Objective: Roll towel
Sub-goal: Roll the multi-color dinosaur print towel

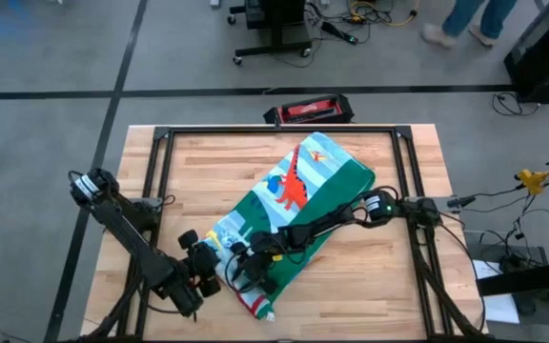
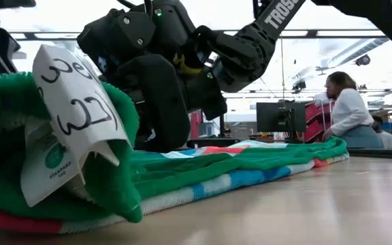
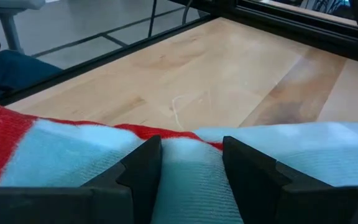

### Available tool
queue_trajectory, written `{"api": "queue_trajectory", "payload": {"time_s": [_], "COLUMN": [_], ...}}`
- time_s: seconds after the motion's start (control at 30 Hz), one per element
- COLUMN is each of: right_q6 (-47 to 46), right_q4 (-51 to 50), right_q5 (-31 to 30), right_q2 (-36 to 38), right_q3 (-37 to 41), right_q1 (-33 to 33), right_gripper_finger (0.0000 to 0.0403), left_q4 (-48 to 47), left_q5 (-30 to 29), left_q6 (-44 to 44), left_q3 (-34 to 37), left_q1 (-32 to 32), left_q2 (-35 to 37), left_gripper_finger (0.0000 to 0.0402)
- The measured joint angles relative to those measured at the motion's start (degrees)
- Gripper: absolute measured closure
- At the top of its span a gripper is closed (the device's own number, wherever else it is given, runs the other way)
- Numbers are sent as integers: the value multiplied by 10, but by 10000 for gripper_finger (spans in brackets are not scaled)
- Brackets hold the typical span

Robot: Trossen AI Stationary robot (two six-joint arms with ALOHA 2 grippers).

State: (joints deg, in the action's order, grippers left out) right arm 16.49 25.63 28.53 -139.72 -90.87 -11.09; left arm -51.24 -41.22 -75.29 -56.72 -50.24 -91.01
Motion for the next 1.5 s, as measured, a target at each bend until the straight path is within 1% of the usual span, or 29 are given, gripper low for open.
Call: {"api": "queue_trajectory", "payload": {"time_s": [0.2, 0.3, 0.33, 0.4, 0.43, 0.5, 0.67, 0.87, 1.07, 1.17, 1.33, 1.5], "right_q6": [-1, -5, -5, -5, -5, -5, -2, 7, 14, 15, 15, 15], "right_q4": [-1, 0, 0, -1, -1, -1, 1, 1, 1, 1, 0, -1], "right_q5": [1, 1, 1, 1, 0, 1, 1, 0, -5, -7, -9, -4], "right_q2": [0, 0, 0, 0, 0, 0, 0, -1, -1, -1, -1, -1], "right_q3": [0, 0, 0, 0, 0, 1, 1, 1, 1, 1, 1, 1], "right_q1": [0, 0, 0, 0, 0, -1, -2, -2, -2, -1, -1, -1], "right_gripper_finger": [237, 235, 236, 237, 237, 238, 234, 236, 237, 235, 239, 237], "left_q4": [65, 75, 65, 8, -18, -23, -23, -8, 80, 110, 110, 88], "left_q5": [19, 23, 35, 69, 77, 63, 57, 56, 28, 10, 0, -3], "left_q6": [-28, -50, -69, -143, -166, -179, -183, -191, -191, -192, -197, -166], "left_q3": [-1, -1, -2, 1, 2, 6, 27, 90, 182, 214, 234, 224], "left_q1": [-17, -17, -17, -14, -13, -15, -16, -7, -2, -2, -2, -1], "left_q2": [-36, -61, -70, -77, -78, -77, -61, -14, 37, 47, 54, 82], "left_gripper_finger": [285, 285, 285, 285, 285, 285, 285, 285, 285, 285, 285, 285]}}
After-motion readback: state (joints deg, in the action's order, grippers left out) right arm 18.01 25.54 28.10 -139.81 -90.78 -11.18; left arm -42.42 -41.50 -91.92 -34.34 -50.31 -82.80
